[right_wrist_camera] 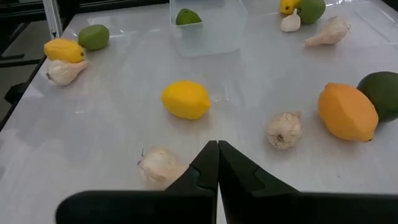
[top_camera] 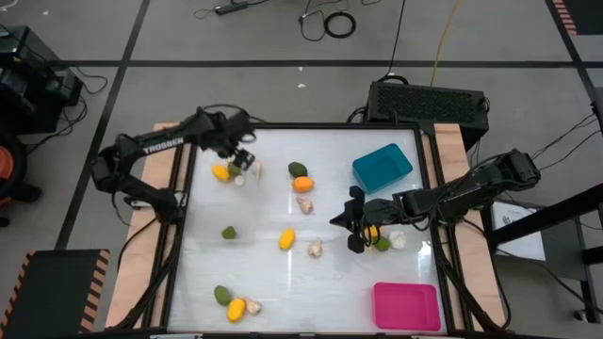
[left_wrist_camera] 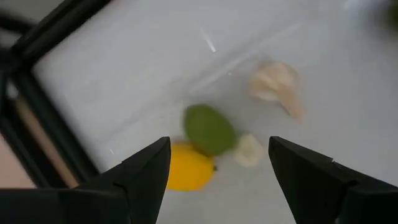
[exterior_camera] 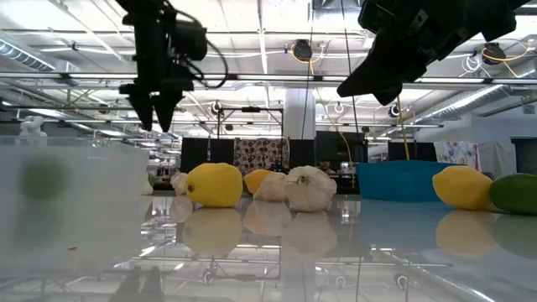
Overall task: Sort produce into baskets
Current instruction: Put the green lime into the transparent bin
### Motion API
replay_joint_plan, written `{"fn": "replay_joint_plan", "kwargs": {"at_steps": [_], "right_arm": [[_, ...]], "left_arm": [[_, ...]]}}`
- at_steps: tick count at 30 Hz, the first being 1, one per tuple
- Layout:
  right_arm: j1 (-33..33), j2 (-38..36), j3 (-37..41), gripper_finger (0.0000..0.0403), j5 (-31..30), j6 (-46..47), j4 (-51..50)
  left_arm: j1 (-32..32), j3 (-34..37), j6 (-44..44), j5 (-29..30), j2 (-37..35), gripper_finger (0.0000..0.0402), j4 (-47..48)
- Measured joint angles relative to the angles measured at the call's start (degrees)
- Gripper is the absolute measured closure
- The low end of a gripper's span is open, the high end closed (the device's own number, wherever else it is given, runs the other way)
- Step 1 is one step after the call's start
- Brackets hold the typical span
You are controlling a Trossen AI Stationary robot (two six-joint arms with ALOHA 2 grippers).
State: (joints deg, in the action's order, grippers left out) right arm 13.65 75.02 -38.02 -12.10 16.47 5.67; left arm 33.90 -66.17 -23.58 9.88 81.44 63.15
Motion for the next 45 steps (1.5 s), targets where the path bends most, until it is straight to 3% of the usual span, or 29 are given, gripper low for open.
{"fn": "replay_joint_plan", "kwargs": {"at_steps": [6, 22, 28, 36, 45], "right_arm": [[0.0, 0.0, 0.0, 0.0403, 0.18, -0.1, -1.16], [0.18, 0.0, 0.01, 0.0403, 0.21, 1.42, -5.51], [1.66, 0.0, 0.01, 0.0403, 0.2, 1.97, -7.25], [3.69, 0.0, 0.02, 0.0403, 0.1, 2.31, -7.58], [3.76, 0.0, 0.0, 0.0403, -1.55, 2.36, -7.21]], "left_arm": [[5.13, 0.0, -0.14, -0.73, 0.98, 0.0126, 0.25], [4.57, 0.02, -0.08, -4.47, 13.68, 0.0126, -2.65], [4.6, 0.86, -0.08, -4.29, 14.1, 0.0126, -2.48], [4.07, 8.95, 1.24, -3.35, 13.15, 0.0126, -7.86], [3.6, 9.4, 2.1, -3.61, 13.42, 0.0126, -10.76]]}}
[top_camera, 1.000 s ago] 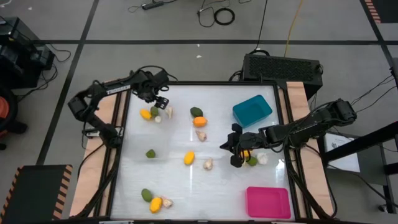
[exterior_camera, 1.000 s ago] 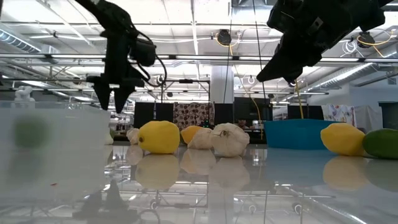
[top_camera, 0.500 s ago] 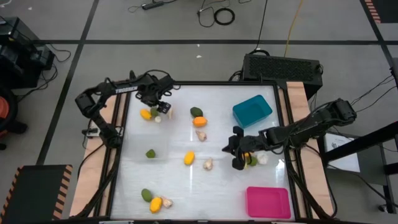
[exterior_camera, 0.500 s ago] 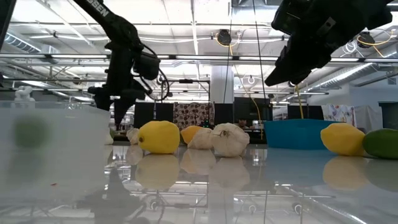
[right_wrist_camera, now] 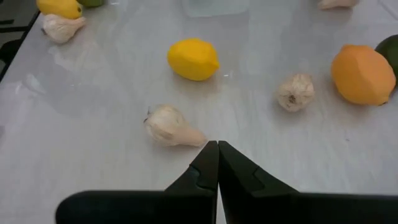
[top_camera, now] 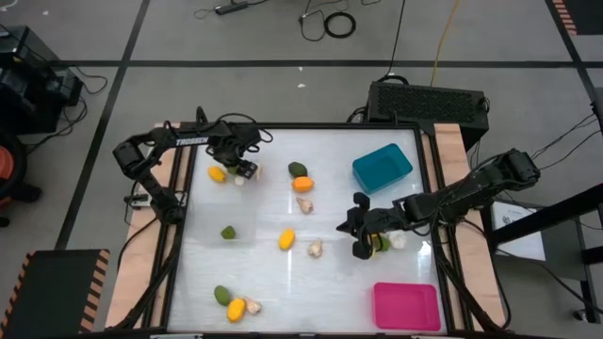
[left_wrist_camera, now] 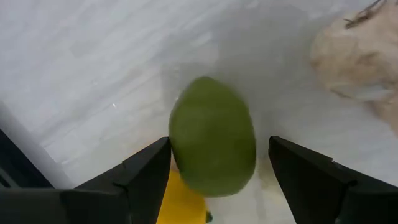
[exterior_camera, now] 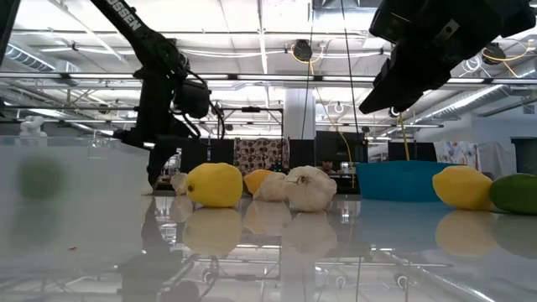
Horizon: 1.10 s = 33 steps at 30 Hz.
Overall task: Sort produce into baskets
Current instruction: Put the green lime into the transparent bin
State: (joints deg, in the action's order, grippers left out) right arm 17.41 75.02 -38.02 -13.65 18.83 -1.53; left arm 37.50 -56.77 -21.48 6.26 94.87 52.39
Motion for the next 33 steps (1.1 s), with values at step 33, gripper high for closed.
{"fn": "replay_joint_plan", "kwargs": {"at_steps": [33], "right_arm": [[-0.04, 0.0, 0.0, 0.0403, -0.02, 1.51, -0.01]], "left_arm": [[-0.93, 5.39, 5.22, -0.54, -0.45, 0.0218, -7.69]]}}
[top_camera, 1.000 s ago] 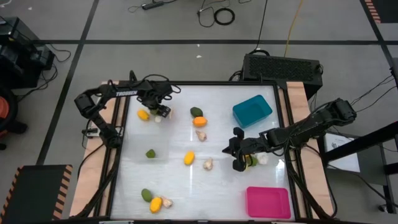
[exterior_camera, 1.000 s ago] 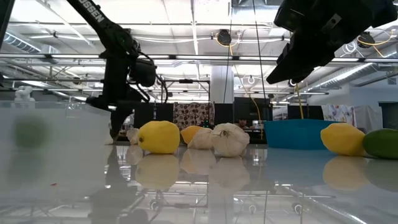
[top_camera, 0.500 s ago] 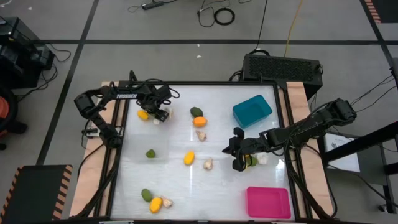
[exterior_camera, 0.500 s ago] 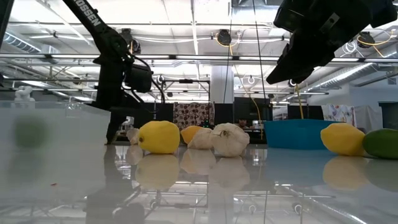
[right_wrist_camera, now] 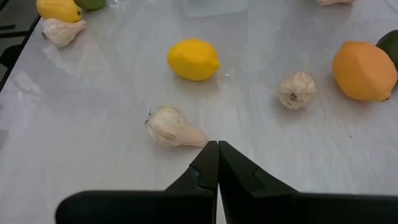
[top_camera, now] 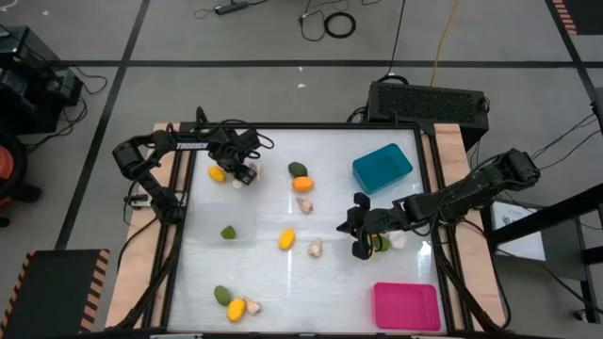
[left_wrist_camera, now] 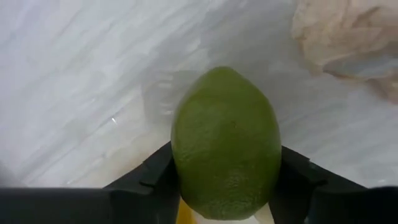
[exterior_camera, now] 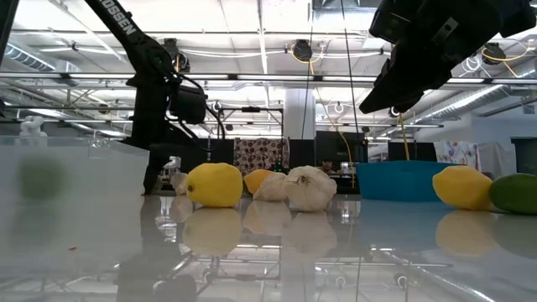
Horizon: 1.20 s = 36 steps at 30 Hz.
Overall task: Sort produce into baskets
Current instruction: Put the green lime into the transparent bin
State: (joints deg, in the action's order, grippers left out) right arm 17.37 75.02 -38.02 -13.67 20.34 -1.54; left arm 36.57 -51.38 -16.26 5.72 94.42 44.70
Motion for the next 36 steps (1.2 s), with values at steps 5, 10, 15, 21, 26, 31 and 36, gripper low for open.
{"fn": "replay_joint_plan", "kwargs": {"at_steps": [5, 10, 15, 21, 26, 31, 36], "right_arm": [[0.0, 0.0, 0.02, 0.0403, 0.0, 0.0, 0.0], [0.0, 0.0, 0.01, 0.0403, -0.01, 0.02, 0.07], [-0.04, 0.0, 0.02, 0.0403, -0.14, 0.02, 0.13], [-0.04, 0.0, 0.01, 0.0403, -0.36, 0.02, 0.17], [-0.01, 0.0, 0.01, 0.0403, -1.22, -0.1, 0.2], [-0.04, 0.0, 0.01, 0.0403, -1.82, -0.28, 0.22], [-0.04, 0.0, 0.0, 0.0403, -1.81, -0.4, 0.22]], "left_arm": [[-1.03, -2.39, 0.05, -1.35, -4.51, 0.0218, 1.72], [-3.93, -5.38, -2.93, -6.86, -11.98, 0.0218, 7.91], [-9.77, -6.12, -7.83, -9.75, -21.01, 0.0218, 11.62], [-24.37, -6.14, -19.67, -10.02, -26.52, 0.0218, 14.91], [-36.75, -6.14, -26.36, -9.98, -25.21, 0.0219, 14.84], [-44.01, -6.14, -27.23, -9.63, -21.04, 0.0218, 15.46], [-47.05, -6.11, -26.24, -9.91, -15.84, 0.02, 16.13]]}}
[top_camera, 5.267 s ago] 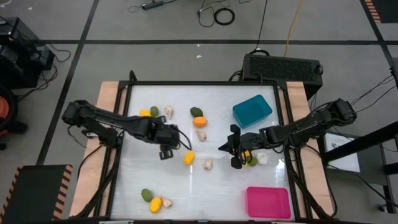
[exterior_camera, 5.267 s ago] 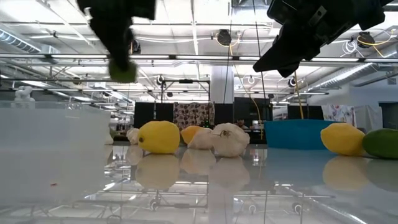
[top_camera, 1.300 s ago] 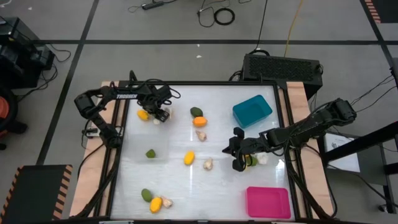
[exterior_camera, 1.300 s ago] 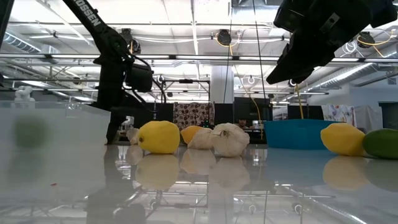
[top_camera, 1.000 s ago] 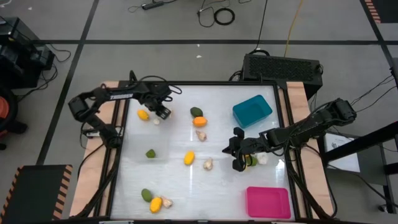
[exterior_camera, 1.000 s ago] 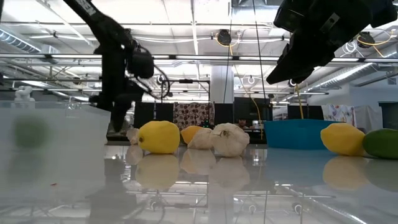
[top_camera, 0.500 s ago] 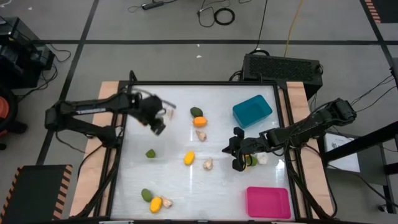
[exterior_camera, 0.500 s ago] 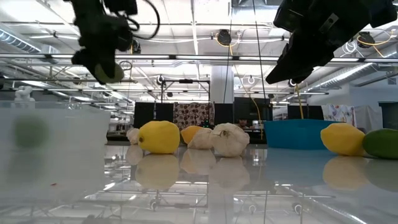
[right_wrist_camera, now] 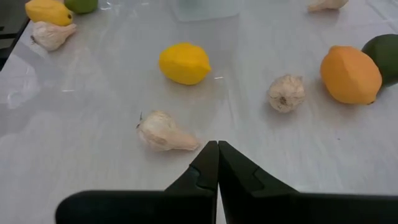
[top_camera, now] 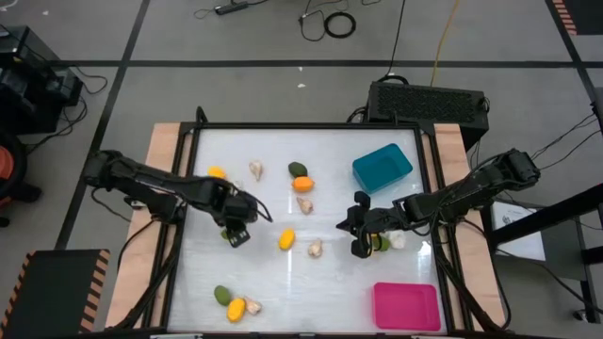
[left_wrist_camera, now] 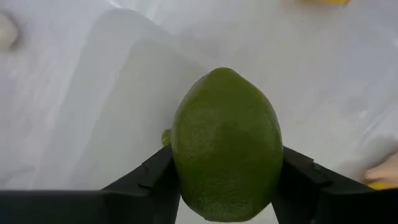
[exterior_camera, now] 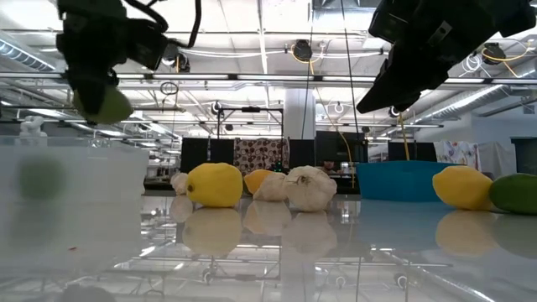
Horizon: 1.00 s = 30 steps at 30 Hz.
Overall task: Sort produce into baskets
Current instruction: Put the green lime into the transparent bin
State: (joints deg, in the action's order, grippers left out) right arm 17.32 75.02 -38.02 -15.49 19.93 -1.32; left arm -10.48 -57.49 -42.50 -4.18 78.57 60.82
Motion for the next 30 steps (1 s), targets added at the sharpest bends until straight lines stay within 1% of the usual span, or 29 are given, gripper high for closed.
{"fn": "replay_joint_plan", "kwargs": {"at_steps": [5, 12, 15, 20, 24, 26, 28, 30], "right_arm": [[0.0, 0.0, 0.02, 0.0403, 0.01, -0.01, 0.09], [0.0, 0.0, 0.02, 0.0403, 0.02, -0.02, 0.26], [-0.1, 0.0, 0.0, 0.0403, 0.04, -0.03, 0.26], [-0.8, 0.0, 0.02, 0.0403, 0.04, -0.03, 0.24], [-1.22, 0.0, 0.01, 0.0403, 0.04, -0.03, 0.24], [-1.27, 0.0, 0.02, 0.0403, 0.04, -0.03, 0.24], [-1.27, 0.0, 0.02, 0.0403, 0.04, -0.03, 0.22], [-1.27, 0.0, 0.02, 0.0403, 0.04, -0.03, 0.24]], "left_arm": [[-0.24, 0.02, 2.81, -0.08, 3.22, 0.0173, -0.02], [0.55, 0.02, 5.53, 0.55, 3.63, 0.0145, 0.17], [0.72, 0.02, 6.64, 0.51, 3.53, 0.0141, 0.01], [0.7, -0.43, 7.43, -2.24, 3.53, 0.0141, -1.41], [0.7, -2.52, 9.29, -2.31, 3.53, 0.0141, -6.65], [0.72, -3.33, 12.69, -0.16, 3.53, 0.0141, -11.32], [0.99, -3.71, 18.37, 4.53, 3.49, 0.0143, -17.01], [1.87, -3.74, 25.96, 9.15, 3.49, 0.0143, -21.61]]}}
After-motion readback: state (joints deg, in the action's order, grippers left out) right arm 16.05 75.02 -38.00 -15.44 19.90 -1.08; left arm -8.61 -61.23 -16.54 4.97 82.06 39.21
